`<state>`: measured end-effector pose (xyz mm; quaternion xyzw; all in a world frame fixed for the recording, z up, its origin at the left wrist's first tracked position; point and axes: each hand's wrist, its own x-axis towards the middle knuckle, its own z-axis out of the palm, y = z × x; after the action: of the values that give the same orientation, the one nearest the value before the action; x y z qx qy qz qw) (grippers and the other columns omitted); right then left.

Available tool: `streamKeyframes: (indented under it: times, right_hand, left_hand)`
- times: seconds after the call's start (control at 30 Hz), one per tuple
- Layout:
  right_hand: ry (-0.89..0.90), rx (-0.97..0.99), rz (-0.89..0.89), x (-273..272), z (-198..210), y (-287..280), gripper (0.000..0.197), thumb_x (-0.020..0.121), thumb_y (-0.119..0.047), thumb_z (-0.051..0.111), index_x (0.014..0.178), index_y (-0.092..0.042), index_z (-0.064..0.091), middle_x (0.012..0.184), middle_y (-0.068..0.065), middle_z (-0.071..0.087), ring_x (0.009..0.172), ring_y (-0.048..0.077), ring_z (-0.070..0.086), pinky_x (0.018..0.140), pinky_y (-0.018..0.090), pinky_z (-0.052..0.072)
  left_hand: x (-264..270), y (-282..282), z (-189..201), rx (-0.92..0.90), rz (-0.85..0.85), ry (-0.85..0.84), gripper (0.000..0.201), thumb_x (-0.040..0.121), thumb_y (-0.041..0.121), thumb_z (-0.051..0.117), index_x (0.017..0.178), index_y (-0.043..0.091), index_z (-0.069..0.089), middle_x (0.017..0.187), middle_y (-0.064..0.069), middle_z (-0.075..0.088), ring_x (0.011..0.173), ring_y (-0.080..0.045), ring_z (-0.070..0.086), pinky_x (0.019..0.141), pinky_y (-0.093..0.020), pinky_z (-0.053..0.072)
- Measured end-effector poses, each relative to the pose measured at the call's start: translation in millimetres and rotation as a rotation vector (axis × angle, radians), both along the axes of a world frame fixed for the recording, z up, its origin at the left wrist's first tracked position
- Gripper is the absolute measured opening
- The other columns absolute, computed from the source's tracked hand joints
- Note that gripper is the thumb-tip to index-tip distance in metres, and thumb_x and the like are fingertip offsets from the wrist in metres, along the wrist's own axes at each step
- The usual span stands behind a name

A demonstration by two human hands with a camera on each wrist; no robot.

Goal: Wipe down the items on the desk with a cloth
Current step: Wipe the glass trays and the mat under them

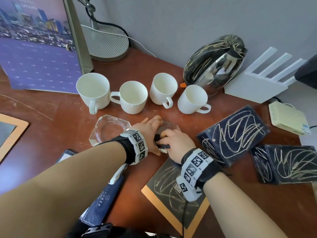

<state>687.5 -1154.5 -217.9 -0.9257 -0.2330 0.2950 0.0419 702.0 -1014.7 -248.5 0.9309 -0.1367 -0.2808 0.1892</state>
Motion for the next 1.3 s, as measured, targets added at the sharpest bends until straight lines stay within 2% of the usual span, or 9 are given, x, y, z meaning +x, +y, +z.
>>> streamKeyframes:
  times: [0.23,0.4,0.53,0.63,0.77,0.9,1.0,1.13,1.3]
  right_hand:
    - [-0.194,-0.184,-0.062,1.7,3.8,13.1,0.045,0.092,-0.023,0.046,0.137,-0.028,0.042,0.139,-0.001,0.037,0.122,0.024,0.036,0.094,0.034,0.032]
    - [-0.049,-0.313,-0.160,-2.6,12.3,12.6,0.039,0.092,-0.027,0.049,0.131,-0.020,0.049,0.137,0.005,0.034,0.126,0.025,0.036,0.092,0.035,0.041]
    - [0.095,-0.181,-0.106,-3.8,10.6,11.4,0.040,0.089,-0.015,0.052,0.128,-0.023,0.054,0.131,0.002,0.039,0.120,0.027,0.044,0.095,0.039,0.044]
    - [-0.006,-0.067,-0.104,-7.8,8.8,12.1,0.044,0.089,-0.015,0.053,0.130,-0.030,0.052,0.136,-0.005,0.039,0.124,0.023,0.036,0.096,0.033,0.036]
    - [-0.147,-0.223,-0.148,-1.9,11.4,7.4,0.041,0.092,-0.021,0.047,0.132,-0.029,0.046,0.135,0.000,0.039,0.118,0.024,0.039,0.085,0.034,0.036]
    - [0.005,-0.374,-0.131,0.7,12.5,10.7,0.040,0.092,-0.020,0.046,0.132,-0.020,0.047,0.137,0.003,0.037,0.119,0.026,0.043,0.089,0.036,0.042]
    - [0.175,-0.286,-0.114,1.8,11.3,8.0,0.038,0.089,-0.015,0.049,0.127,-0.022,0.053,0.129,0.001,0.044,0.113,0.028,0.049,0.090,0.034,0.044]
    - [0.024,-0.112,-0.077,-7.4,11.4,4.3,0.044,0.091,-0.015,0.050,0.131,-0.032,0.051,0.135,-0.006,0.040,0.120,0.022,0.041,0.095,0.031,0.039]
    - [-0.120,-0.194,-0.077,-2.4,7.5,18.9,0.052,0.089,-0.027,0.055,0.139,-0.028,0.040,0.142,0.002,0.031,0.129,0.025,0.031,0.098,0.036,0.035]
  left_hand:
    - [-4.9,-1.1,16.2,-0.020,-0.019,-0.035,0.108,0.071,0.047,0.075,0.148,0.019,0.005,0.156,0.008,-0.002,0.144,-0.014,0.011,0.113,-0.022,0.007]
    - [-5.1,-0.6,8.0,-0.031,0.014,-0.030,0.112,0.065,0.053,0.076,0.148,0.019,0.008,0.155,0.012,0.001,0.144,-0.017,0.012,0.113,-0.023,0.009]
    - [-4.4,-2.2,-0.3,-0.038,0.042,-0.020,0.118,0.059,0.057,0.078,0.147,0.020,0.009,0.153,0.014,0.004,0.144,-0.021,0.012,0.116,-0.027,0.014]
    - [-3.9,-2.5,-0.3,-0.024,0.030,-0.019,0.118,0.062,0.055,0.077,0.148,0.019,0.006,0.155,0.012,-0.002,0.145,-0.022,0.008,0.114,-0.027,0.016]
    - [-3.6,1.2,-5.0,-0.031,0.026,-0.013,0.116,0.063,0.057,0.076,0.149,0.022,0.006,0.156,0.013,-0.003,0.145,-0.024,0.007,0.116,-0.030,0.016]
    - [-2.9,3.0,-13.1,-0.053,0.042,-0.018,0.118,0.059,0.060,0.076,0.148,0.023,0.008,0.155,0.017,0.000,0.144,-0.024,0.011,0.117,-0.036,0.019]
    - [-2.3,3.2,-13.6,-0.061,0.033,-0.020,0.118,0.058,0.060,0.076,0.148,0.023,0.009,0.155,0.017,0.002,0.144,-0.023,0.012,0.117,-0.036,0.020]
    - [-2.1,0.2,-17.1,-0.059,0.042,-0.016,0.121,0.056,0.062,0.076,0.147,0.021,0.009,0.152,0.017,0.007,0.142,-0.021,0.021,0.116,-0.036,0.023]
    - [-1.6,0.4,-17.6,-0.075,0.028,-0.045,0.121,0.055,0.065,0.075,0.147,0.020,0.010,0.153,0.012,0.007,0.142,-0.016,0.020,0.119,-0.032,0.012]
